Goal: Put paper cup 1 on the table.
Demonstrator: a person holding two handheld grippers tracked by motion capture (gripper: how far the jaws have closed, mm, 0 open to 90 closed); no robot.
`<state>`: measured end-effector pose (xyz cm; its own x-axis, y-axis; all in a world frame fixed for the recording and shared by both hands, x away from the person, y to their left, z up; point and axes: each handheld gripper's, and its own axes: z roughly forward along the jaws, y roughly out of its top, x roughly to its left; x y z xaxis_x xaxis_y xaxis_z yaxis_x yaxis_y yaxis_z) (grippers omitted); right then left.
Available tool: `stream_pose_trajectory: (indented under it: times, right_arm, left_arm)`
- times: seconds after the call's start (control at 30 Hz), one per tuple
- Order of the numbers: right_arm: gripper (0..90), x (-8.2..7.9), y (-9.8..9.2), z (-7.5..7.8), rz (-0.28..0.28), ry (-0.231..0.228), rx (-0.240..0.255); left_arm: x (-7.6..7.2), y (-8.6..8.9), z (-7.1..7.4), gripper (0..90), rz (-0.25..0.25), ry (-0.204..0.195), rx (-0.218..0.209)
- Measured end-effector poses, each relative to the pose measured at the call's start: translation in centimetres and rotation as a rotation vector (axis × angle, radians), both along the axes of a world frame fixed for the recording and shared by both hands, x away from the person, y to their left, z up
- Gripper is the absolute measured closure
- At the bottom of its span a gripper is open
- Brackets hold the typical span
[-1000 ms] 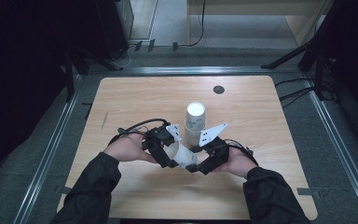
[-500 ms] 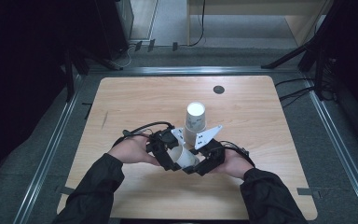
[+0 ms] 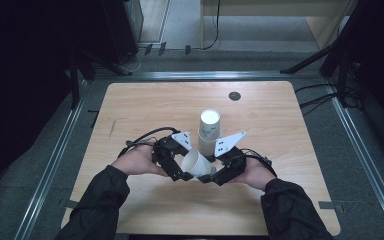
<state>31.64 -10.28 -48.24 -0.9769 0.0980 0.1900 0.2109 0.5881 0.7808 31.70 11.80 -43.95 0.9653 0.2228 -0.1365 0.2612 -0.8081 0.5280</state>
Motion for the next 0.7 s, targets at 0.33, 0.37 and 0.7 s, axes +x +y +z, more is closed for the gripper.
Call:
stream_pose_trajectory:
  times: [0.33, 0.37, 0.7]
  right_arm:
    - [33.8, 0.4, -0.1, 0.8, 0.017, 0.001, 0.036]
    - [33.8, 0.4, -0.1, 0.8, 0.019, 0.005, 0.036]
    - [33.8, 1.0, 0.4, 1.1, 0.044, 0.013, 0.048]
  left_arm:
    - [-0.8, 1.7, 0.1, 14.2, 0.055, -0.013, -0.098]
    - [-0.8, 1.9, 0.1, 14.2, 0.064, -0.006, -0.107]
    - [-1.6, 3.4, -0.5, 13.6, 0.149, -0.001, -0.216]
